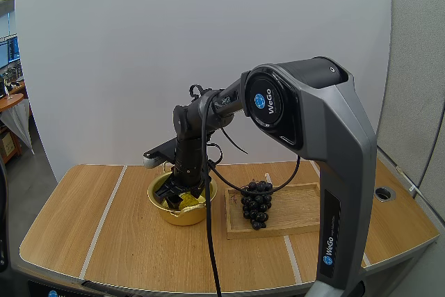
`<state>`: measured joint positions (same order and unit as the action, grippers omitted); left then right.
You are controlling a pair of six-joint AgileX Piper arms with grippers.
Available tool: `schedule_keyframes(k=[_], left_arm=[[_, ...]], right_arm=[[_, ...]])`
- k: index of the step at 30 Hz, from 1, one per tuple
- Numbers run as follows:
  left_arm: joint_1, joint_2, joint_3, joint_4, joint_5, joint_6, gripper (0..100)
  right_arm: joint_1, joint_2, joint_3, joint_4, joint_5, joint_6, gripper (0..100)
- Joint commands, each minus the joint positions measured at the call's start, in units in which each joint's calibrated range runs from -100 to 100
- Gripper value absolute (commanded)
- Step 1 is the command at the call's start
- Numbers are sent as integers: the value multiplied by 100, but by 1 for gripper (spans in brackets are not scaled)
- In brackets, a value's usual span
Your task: Open the pot, put the pineapple inside, and close it
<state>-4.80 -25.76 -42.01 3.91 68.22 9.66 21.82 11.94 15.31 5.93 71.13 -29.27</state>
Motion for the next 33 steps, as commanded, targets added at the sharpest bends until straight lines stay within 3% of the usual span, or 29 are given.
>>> schedule_keyframes(k=[1,23,33], left_arm=[[-24,-19,-31,65,-192,-32,0],[-24,-19,-31,65,-192,-32,0],[-24,-19,-31,65,-192,-32,0]], right_arm=[[-18,-442,-38,-70,412,38,100],[-18,-4741,13,-72,2763,281,100],[-18,-6386,1254,-183,2887,585,100]])
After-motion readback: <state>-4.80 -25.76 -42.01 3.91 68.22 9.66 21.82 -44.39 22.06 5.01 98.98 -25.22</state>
